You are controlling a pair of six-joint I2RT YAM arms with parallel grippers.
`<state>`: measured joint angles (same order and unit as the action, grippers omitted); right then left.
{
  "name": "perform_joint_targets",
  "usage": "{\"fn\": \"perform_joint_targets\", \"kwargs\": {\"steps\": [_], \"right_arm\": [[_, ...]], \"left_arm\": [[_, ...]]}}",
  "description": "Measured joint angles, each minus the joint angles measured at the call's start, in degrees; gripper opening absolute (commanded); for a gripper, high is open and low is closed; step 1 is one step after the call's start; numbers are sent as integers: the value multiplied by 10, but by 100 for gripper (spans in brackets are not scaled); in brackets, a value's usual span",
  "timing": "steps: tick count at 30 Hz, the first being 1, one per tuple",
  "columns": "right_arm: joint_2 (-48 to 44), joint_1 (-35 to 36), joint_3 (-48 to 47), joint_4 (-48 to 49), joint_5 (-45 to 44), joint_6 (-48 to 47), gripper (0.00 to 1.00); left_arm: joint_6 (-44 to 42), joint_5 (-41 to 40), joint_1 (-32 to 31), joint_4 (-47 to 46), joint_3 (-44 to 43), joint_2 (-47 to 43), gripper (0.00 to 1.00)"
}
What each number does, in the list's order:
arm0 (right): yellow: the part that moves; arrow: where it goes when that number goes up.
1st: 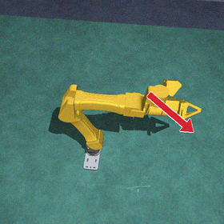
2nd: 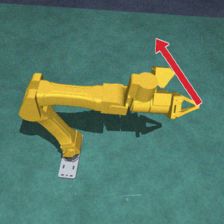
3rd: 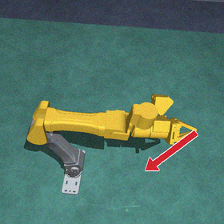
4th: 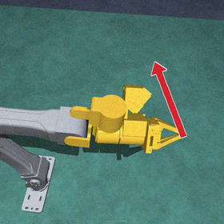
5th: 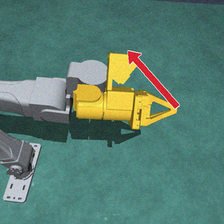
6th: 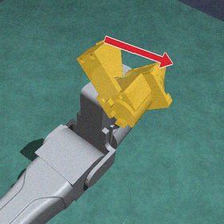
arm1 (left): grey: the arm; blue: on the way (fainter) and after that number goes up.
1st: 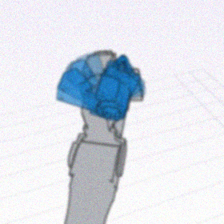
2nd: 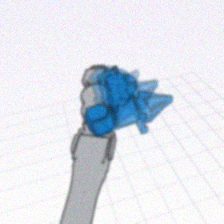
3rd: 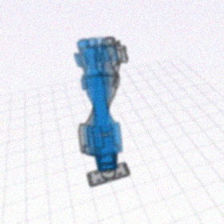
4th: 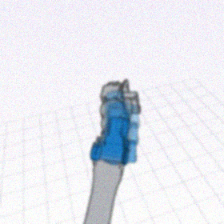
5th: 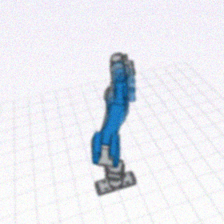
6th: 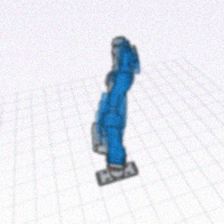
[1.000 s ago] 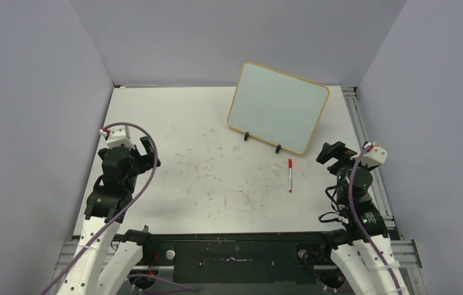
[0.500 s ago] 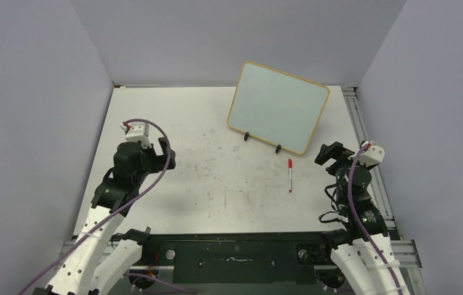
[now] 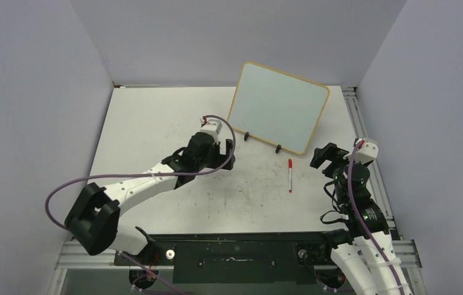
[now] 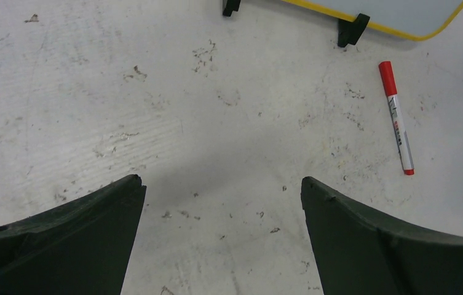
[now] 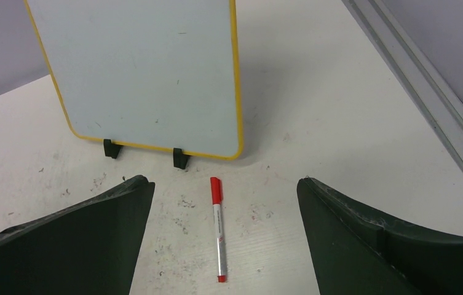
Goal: Write a sentence on the whiteboard
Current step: Move the whiteboard stand to the center of the board.
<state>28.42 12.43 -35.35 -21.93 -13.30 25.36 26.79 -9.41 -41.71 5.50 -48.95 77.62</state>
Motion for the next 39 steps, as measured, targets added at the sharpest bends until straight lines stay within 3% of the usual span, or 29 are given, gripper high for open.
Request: {"fn": "perform_joint_targets", "kwargs": {"steps": [8,19,32,39], "right_arm": [[-11,0,0,-5,18,0,90],[-11,0,0,-9,30,0,90],[-2,0,0,-9,43,-2,90],[0,0,0,-9,46,-3,90]], "left_arm": [[-6,2,-7,-86,-125,197,83],[-22,3,-2,-82,-299,384,66],[-35,22,28,-66,-346,461,49],[-49,23,29,-44,-395,493,47]]}}
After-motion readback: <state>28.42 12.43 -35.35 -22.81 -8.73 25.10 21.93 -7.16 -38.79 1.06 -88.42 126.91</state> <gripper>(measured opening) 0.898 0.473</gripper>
